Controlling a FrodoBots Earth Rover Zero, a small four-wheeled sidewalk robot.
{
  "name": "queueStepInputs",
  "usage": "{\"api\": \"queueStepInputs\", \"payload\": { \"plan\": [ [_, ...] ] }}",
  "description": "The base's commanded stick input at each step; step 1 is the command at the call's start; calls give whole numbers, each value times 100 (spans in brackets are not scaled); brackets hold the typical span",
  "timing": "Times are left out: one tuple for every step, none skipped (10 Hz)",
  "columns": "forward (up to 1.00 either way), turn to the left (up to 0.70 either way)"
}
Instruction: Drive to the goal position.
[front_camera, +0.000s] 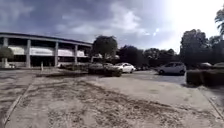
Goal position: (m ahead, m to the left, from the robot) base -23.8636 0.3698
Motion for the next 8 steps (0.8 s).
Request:
{"api": "queueStepInputs", "payload": {
  "plan": [
    [0, -70],
    [0, -70],
    [0, -70],
    [0, -70],
    [0, -70],
    [0, -70],
    [0, -70],
    [0, -70]
  ]
}}
